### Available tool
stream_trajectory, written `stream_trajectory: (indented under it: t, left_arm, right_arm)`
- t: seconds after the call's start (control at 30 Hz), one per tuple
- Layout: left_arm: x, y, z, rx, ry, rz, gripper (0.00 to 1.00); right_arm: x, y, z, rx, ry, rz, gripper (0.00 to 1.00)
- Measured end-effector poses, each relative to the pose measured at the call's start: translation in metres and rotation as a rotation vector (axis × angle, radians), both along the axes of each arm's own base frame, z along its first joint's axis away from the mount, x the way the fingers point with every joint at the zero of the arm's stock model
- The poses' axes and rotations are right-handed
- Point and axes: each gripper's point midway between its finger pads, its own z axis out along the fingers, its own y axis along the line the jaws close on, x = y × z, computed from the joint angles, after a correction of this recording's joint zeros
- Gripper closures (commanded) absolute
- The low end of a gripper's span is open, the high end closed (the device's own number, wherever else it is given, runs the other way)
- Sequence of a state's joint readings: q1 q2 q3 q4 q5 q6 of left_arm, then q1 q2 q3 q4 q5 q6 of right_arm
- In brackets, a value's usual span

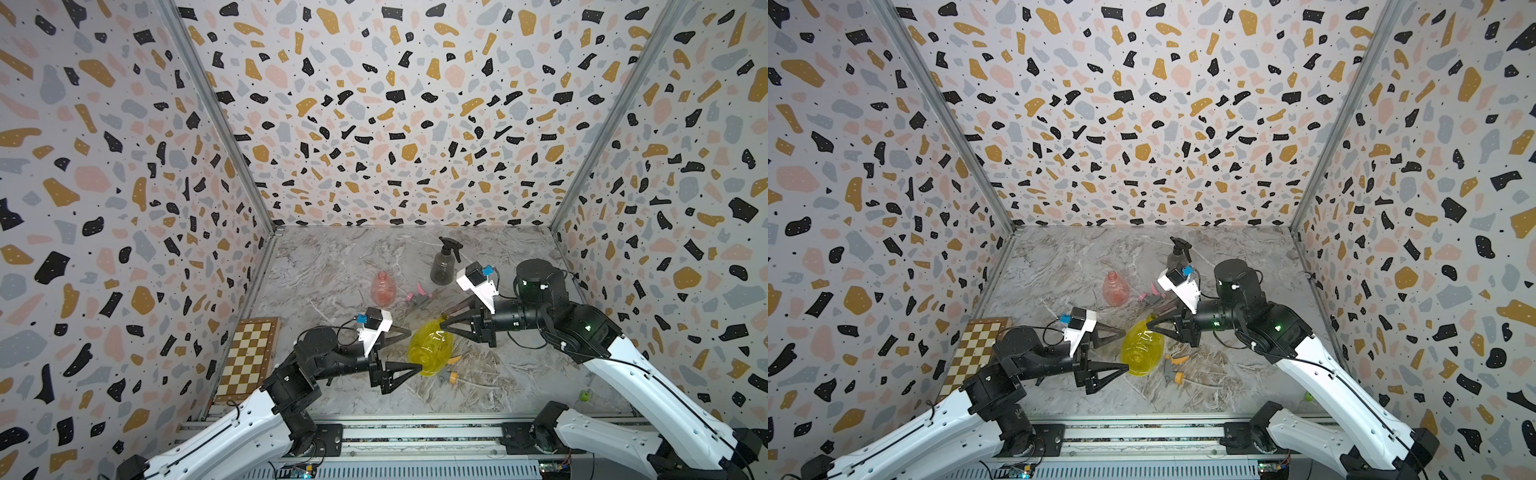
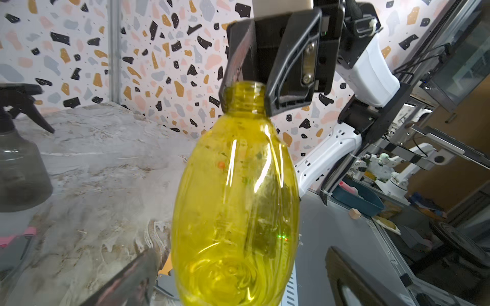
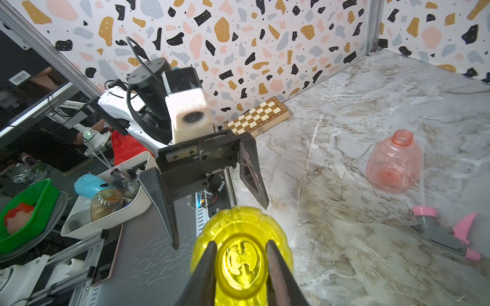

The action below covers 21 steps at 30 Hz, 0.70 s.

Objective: Attach spray nozzles to spray bottles
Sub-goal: Pick up the spray bottle from the center of the board.

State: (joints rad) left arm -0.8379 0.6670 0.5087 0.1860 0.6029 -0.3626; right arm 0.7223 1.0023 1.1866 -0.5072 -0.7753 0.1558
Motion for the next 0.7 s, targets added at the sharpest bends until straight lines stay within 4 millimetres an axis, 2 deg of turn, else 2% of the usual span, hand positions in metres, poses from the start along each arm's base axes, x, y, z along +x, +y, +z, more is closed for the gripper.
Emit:
stream_trajectory:
  t: [0.17,0.4,0.7]
  left_arm:
    - [-0.006,-0.005,-0.008,0.020,0.023,-0.055,0.01]
    - [-0.011,-0.006,-0.002,0.000,0.008,-0.087,0.01]
    - [-0.013,-0.006,0.000,-0.007,0.003,-0.100,0.16]
  right_arm:
    - [-0.005,0.009,0.013,0.037,-0.008,0.053,1.00]
    - [-0.012,0.024,0.022,0.068,-0.022,0.105,1.00]
    - [-0.012,0.030,0.030,0.089,-0.034,0.114,1.00]
